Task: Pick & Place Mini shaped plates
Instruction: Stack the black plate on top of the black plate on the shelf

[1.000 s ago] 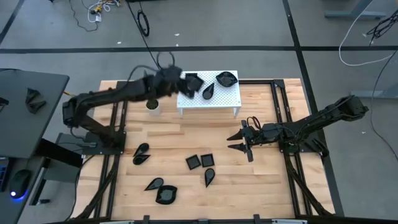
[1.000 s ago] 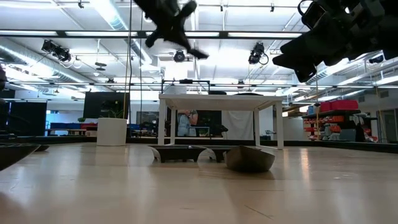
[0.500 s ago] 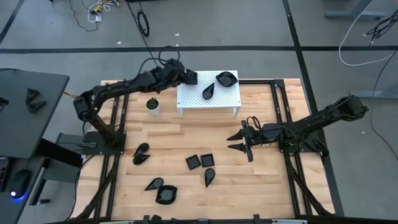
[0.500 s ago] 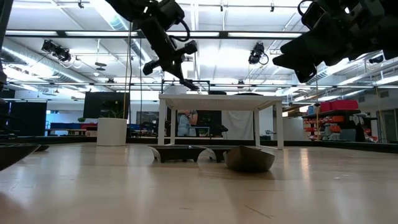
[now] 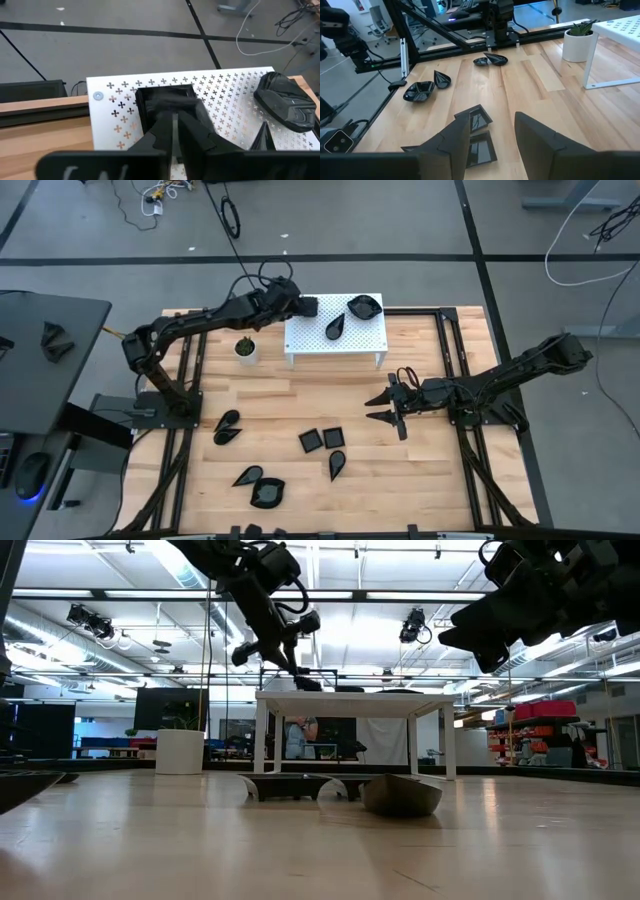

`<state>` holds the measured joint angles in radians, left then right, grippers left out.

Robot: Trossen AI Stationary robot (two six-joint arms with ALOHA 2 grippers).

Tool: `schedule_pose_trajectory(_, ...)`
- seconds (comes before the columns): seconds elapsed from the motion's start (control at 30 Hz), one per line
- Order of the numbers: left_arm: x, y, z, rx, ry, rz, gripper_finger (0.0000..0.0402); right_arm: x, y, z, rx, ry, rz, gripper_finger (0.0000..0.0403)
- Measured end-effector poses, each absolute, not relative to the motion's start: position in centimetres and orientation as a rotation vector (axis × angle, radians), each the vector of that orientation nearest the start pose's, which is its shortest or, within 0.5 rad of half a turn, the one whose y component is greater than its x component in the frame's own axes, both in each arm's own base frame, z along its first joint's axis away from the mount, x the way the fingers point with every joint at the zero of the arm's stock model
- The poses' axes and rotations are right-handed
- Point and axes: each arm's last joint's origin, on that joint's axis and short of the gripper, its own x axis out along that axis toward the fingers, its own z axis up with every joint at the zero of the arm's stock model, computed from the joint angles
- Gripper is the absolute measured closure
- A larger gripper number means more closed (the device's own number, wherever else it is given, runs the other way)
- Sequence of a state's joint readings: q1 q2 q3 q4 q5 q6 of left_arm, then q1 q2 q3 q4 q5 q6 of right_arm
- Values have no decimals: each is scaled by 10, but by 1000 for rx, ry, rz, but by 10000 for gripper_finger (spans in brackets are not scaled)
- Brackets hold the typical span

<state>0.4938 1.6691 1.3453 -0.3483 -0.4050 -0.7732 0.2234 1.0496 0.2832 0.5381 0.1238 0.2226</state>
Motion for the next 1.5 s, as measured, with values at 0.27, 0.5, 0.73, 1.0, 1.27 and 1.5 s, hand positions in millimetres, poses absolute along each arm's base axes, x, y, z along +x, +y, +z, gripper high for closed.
schedule_pose_trajectory(0.27, 320, 188, 287, -693, 315, 1129, 321, 196, 41, 184, 182, 235, 74, 246)
schedule_pose_trajectory(0.5, 321, 173, 299, -563, 419, 916, 306, 196, 41, 184, 182, 235, 74, 246)
schedule_pose_trajectory(0.73, 328, 151, 299, -538, 517, 712, 357, 196, 41, 184, 182, 235, 74, 246)
schedule_pose_trajectory(1.0, 330, 171, 277, -528, 592, 780, 393, 196, 41, 184, 182, 234, 74, 246)
schedule_pose_trajectory(1.27, 332, 182, 275, -497, 533, 836, 395, 196, 41, 184, 182, 235, 74, 246)
schedule_pose_trajectory(1.5, 337, 175, 283, -415, 493, 849, 387, 196, 41, 183, 182, 239, 73, 246)
